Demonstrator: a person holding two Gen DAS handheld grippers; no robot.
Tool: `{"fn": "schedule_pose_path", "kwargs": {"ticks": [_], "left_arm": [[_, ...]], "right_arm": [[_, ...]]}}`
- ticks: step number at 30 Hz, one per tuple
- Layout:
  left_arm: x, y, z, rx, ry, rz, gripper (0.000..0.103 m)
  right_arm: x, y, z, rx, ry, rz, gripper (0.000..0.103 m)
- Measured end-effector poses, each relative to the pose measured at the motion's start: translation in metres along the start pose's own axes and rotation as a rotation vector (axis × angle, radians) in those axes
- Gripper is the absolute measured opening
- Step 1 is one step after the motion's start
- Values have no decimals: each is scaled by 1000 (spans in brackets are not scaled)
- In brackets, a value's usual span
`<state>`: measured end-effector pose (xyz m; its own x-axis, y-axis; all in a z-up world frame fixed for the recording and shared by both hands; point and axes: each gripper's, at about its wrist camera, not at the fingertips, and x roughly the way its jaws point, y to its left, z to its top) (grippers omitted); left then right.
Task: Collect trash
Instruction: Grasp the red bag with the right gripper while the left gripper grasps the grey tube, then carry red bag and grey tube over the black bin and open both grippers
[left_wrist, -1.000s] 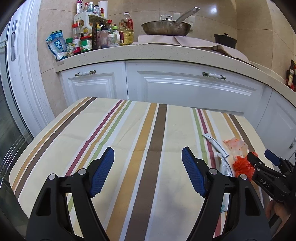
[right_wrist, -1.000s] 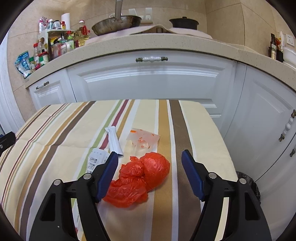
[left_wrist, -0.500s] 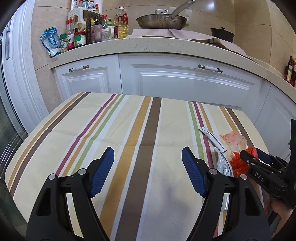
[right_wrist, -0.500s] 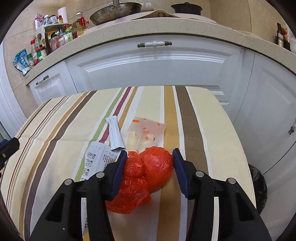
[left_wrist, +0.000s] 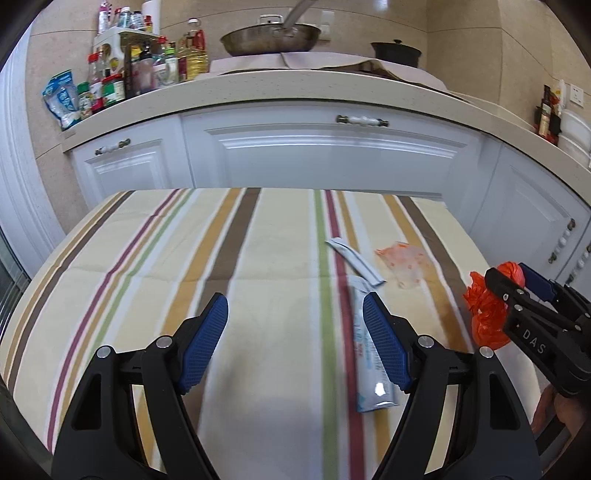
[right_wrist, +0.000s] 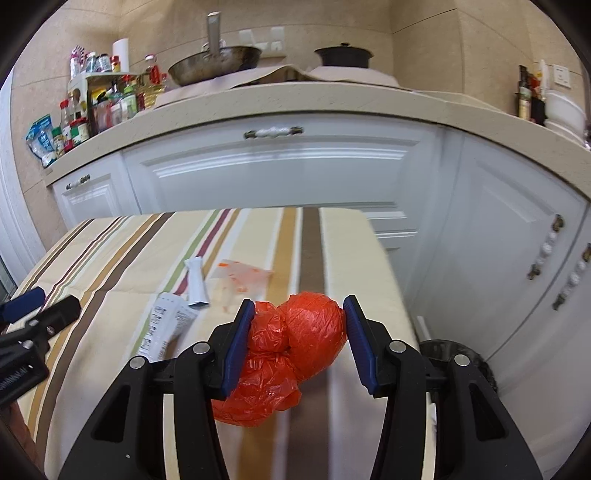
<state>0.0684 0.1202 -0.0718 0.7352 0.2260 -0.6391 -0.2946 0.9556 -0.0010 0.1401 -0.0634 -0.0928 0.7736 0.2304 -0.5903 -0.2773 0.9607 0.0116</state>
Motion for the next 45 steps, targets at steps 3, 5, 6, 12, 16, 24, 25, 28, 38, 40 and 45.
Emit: {"fn": "schedule_pose_path", "kwargs": {"ticks": [3,5,6,12,16,24,25,28,38,40,45], "left_arm": [[1,-16,-4,22,7,-17,74],[2,-24,-6,30,15,-29,74],[2,-28,-8,33,18,-34,74],[13,-48,-19,71,33,-26,74],[24,-55,-26,93,49,-12,68],[40,-57,-31,93,92,-45,28],[42,-57,-31,92,96,-52,21],[41,-56,-31,94,89,-62,13],[30,-54,-28,89,68,-84,3],[23,-53,-25,89,50,-86,2],[7,-53,-17,92,9,-94,2]], "right_arm": [[-11,-14,-2,14,-15,-19,49],[-16,-20,-4,23,-21,-28,49],[-19,-25,-6,30,-25,-33,49],[-33,-45,-12,64,-39,-52,49],[-37,-53,-16,78,-42,-60,49],[-37,-57,-21,86,-31,-64,49],[-37,-57,-22,86,-30,-64,49],[-37,-56,-22,84,-28,-62,49],[-37,-54,-23,78,-29,-60,49],[-38,-53,-22,76,-32,-60,49],[-42,-53,-21,73,-44,-63,49]]}}
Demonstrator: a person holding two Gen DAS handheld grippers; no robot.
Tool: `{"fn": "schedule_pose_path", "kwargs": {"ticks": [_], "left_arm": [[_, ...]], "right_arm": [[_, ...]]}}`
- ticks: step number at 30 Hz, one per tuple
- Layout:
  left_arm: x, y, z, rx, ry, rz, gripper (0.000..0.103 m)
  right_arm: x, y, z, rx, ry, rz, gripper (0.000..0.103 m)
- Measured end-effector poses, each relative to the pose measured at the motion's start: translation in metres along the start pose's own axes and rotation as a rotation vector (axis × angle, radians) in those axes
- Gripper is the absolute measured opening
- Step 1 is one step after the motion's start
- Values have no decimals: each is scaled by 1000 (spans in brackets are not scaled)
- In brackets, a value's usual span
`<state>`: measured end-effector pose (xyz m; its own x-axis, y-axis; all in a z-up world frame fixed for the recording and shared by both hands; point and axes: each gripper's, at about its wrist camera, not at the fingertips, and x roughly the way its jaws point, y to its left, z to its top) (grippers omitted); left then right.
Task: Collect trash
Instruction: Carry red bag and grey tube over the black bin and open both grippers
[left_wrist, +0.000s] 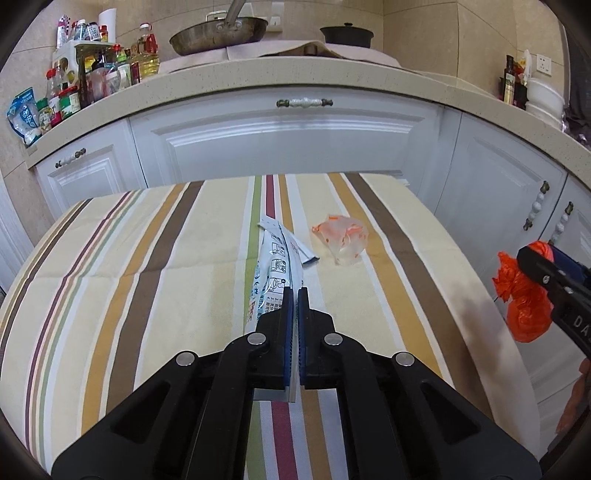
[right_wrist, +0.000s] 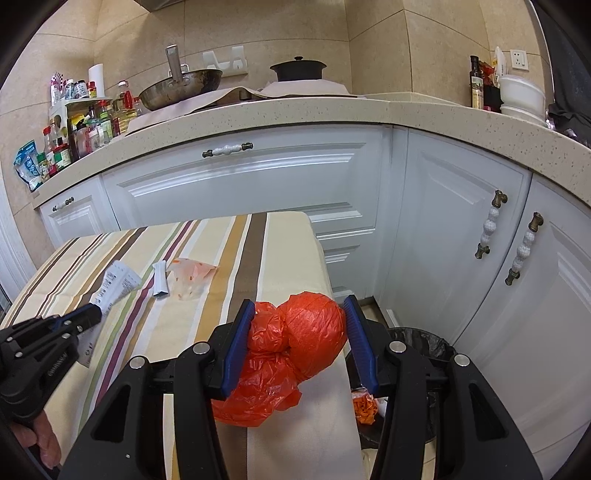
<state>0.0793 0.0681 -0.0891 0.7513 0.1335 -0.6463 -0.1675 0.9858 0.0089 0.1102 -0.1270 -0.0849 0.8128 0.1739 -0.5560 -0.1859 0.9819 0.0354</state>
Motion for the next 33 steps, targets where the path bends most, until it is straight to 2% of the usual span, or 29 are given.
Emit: {"fn": "schedule_pose_path", "kwargs": {"ticks": [8,16,33], "left_arm": [[-19,-13,14,12,-49,-32,2],[-28,-44,24,57,-77,-86,2],[-20,-154,24,221,-82,-221,2]], "right_arm": [[-10,-8,3,-1,-21,-26,49],[-21,-28,2,13,-38,-63,49],[-38,-102,-6,81,-53,-188,49]]}}
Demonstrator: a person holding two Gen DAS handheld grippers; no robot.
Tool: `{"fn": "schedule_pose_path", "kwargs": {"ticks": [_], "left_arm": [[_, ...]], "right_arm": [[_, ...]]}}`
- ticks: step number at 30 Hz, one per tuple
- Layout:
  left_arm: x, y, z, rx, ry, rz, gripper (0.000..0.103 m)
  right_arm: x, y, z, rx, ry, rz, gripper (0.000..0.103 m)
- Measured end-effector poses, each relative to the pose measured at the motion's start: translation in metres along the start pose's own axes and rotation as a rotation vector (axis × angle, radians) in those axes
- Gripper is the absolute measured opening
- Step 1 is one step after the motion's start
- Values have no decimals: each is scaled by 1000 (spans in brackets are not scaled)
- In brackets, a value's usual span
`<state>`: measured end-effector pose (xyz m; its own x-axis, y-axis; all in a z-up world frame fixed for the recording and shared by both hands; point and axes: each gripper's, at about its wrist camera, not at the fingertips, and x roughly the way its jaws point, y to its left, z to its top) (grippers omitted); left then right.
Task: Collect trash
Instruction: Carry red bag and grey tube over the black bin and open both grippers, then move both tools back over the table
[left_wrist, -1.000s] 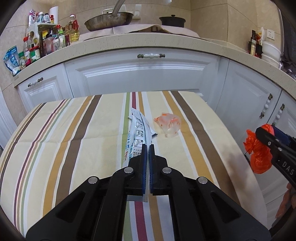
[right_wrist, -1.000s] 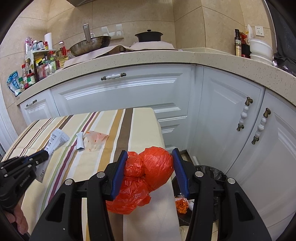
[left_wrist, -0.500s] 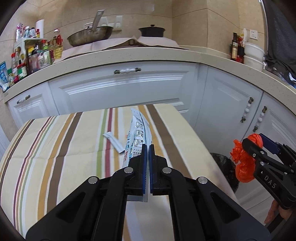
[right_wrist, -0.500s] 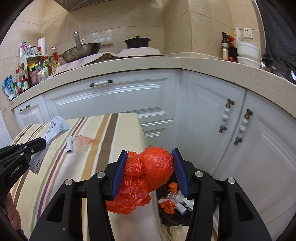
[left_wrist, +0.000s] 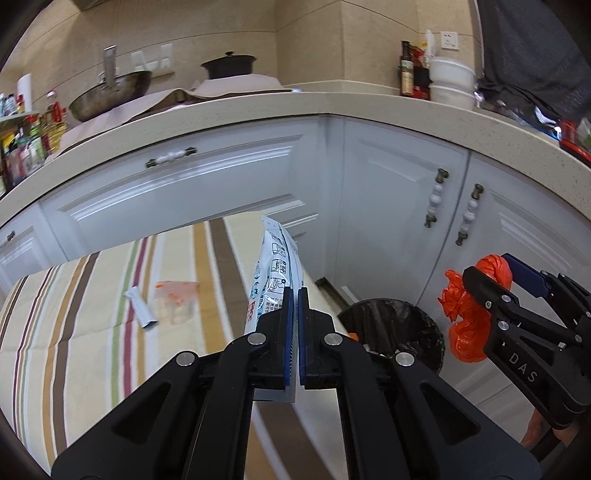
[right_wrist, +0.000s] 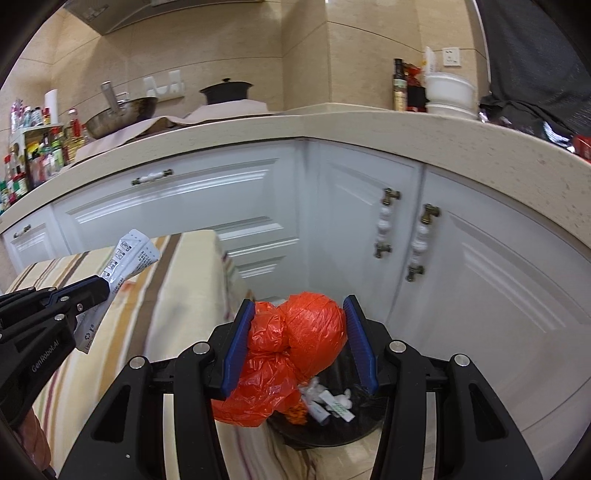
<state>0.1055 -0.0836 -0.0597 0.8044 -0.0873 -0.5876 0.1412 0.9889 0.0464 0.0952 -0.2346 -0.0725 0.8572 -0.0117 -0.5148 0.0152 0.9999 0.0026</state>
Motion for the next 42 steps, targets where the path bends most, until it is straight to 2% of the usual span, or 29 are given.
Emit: {"fn": "schedule_pose_path", "kwargs": {"ticks": [14,15,16,17,18,21,32,42], "left_arm": [[64,-70,3,122,74,-62,5],[68,-72,3,128,82,-66,13],[73,-75,4,133,90,-64,32],[75,-76,4,131,88,-59,40],[76,-76,4,125,80,-56,46],[78,-75,5,119,80,-54,46],[63,-37,8,42,73,-4,52],[30,45,7,-83,43,120,52]], "right_arm": [[43,-44,-13,29,56,-60,51],[46,-46,-13,31,57,-62,55],[51,-49,-13,37,61,-64,56],[54,-51,-13,41,62,-67,58],[56,-55,-12,50,64,-71,58],[59,-60,-11,66,64,-77,59],[61,-45,-9,66,70,-42,59],[58,18,8,36,47,76,59]]}}
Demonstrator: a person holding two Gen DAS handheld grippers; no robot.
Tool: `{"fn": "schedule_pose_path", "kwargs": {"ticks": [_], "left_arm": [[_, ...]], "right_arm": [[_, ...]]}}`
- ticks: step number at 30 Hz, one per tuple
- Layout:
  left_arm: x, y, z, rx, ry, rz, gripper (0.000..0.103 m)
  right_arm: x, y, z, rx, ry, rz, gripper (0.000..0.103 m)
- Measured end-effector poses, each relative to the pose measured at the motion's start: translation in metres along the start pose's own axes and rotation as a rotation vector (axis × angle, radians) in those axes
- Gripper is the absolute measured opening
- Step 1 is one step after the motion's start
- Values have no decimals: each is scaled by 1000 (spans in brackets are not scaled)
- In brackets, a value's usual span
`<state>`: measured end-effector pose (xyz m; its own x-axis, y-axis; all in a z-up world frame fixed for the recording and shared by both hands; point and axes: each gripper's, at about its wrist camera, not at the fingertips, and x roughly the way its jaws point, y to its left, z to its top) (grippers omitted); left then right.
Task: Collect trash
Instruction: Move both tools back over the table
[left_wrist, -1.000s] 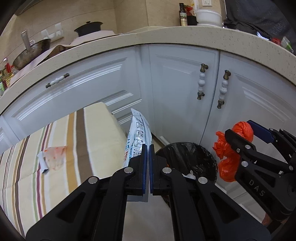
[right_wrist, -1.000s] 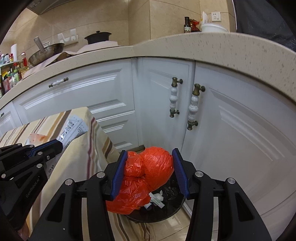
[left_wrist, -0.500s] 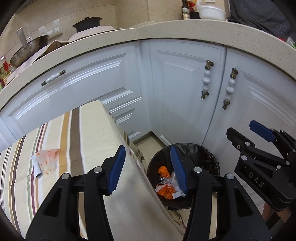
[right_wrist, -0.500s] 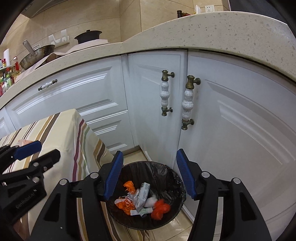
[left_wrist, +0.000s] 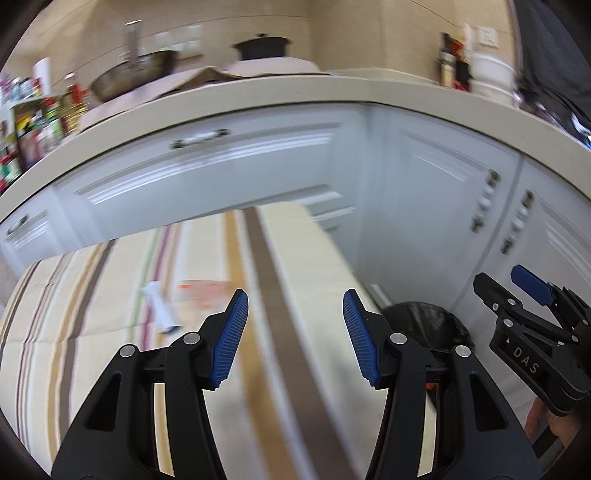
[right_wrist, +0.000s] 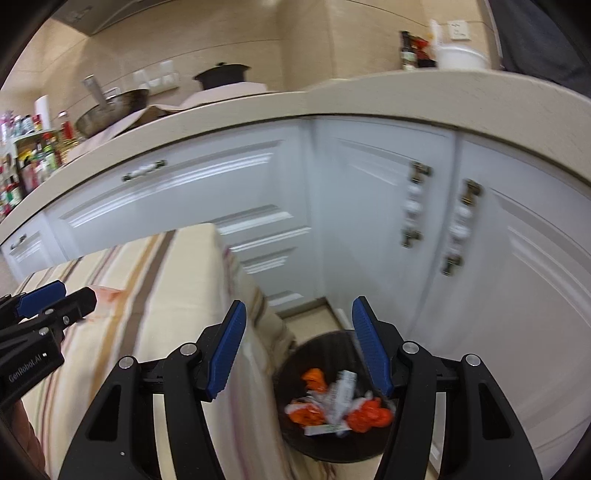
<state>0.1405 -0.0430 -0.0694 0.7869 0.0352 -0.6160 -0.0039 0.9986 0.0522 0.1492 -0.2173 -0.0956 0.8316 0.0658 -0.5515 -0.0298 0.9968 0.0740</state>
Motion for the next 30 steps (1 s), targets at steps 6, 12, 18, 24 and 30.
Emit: {"fn": "schedule_pose_path", "kwargs": {"ticks": [6,12,18,24,30], "left_arm": [[-17,64,-3,-99,-25,92,53],[-29,124,-13,-177,-26,179,53],[-33,178,-27,-252,-12,252,53],[-33,214,-39,-302,1,294,53],[-29,237,-47,-335,16,315,53]], "right_arm": [[2,52,8,-57,-10,80,60],[9,102,9,-123,1,148,60],[20,147,7,-175,22,201,60],[34,186,4,-218,46,232,60],[51,209,3,-234,72,241,60]]}}
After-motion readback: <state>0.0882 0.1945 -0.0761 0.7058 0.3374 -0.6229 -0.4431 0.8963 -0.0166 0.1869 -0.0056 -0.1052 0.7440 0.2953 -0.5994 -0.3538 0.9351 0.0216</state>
